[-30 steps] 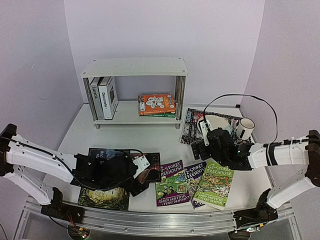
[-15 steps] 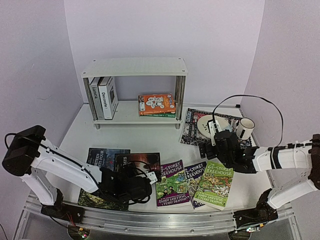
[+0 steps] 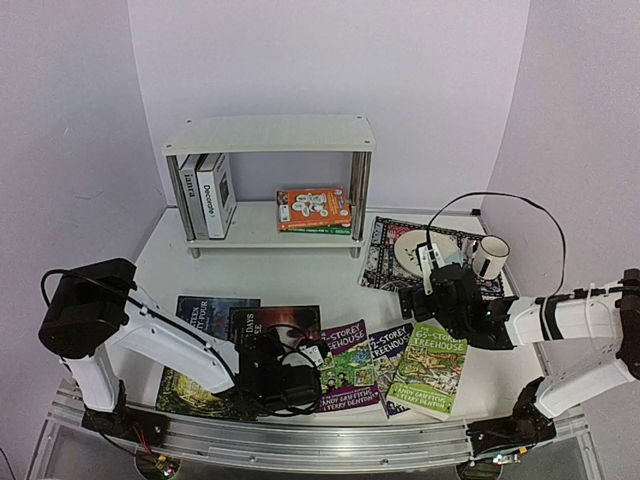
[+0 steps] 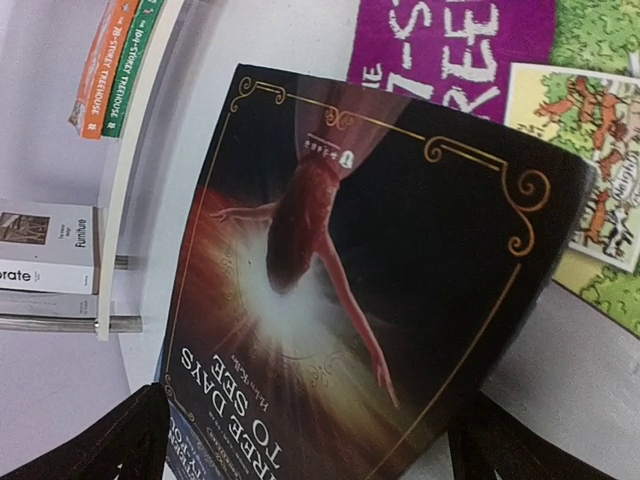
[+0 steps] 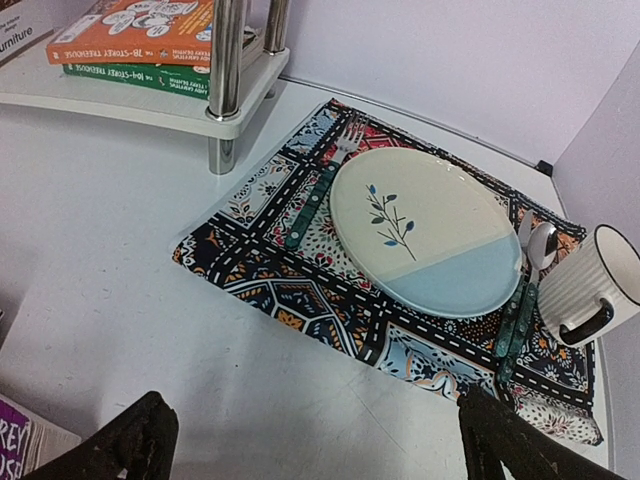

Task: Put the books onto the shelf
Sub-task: Pick up the book from the book pile.

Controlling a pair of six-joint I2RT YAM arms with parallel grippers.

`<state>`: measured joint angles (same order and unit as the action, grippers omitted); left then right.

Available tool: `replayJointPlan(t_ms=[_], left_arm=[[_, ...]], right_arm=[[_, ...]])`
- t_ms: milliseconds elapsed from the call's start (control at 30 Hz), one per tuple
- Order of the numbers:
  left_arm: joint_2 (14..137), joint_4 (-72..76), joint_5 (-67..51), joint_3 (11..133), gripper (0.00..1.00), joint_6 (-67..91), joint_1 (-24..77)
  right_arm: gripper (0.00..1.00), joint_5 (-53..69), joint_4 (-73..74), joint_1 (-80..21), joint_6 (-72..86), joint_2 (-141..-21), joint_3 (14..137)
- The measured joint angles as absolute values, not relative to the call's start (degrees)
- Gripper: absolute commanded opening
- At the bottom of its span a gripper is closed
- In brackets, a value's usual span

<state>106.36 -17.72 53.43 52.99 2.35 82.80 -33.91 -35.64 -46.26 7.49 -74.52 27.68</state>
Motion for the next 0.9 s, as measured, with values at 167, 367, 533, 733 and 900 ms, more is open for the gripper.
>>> replayJointPlan(t_ms=[167, 367, 533, 733, 900], left_arm=[[109.1, -19.8, 58.8, 54.5, 0.97, 4.5, 82.8], [111.5, -22.4, 62.9, 55.6, 0.93, 5.5, 82.2], [113.6, -22.9, 65.2, 56.5, 0.69, 5.9, 79.6], [114.8, -24.1, 64.2, 57.7, 0.21, 4.2, 78.3], [114.4, -24.0, 61.7, 59.4, 0.00, 2.0, 78.5]], right_arm=[[0.98, -33.9, -36.0, -46.3, 7.4, -74.5, 27.7], [0.98, -33.9, -36.1, -46.3, 7.3, -74.5, 27.7], [0.98, -33.7, -36.1, -46.3, 7.3, -74.3, 27.6], [0.98, -33.7, -36.1, -46.3, 7.3, -73.5, 27.2], [0.98, -33.7, -36.1, -46.3, 7.3, -73.5, 26.9]])
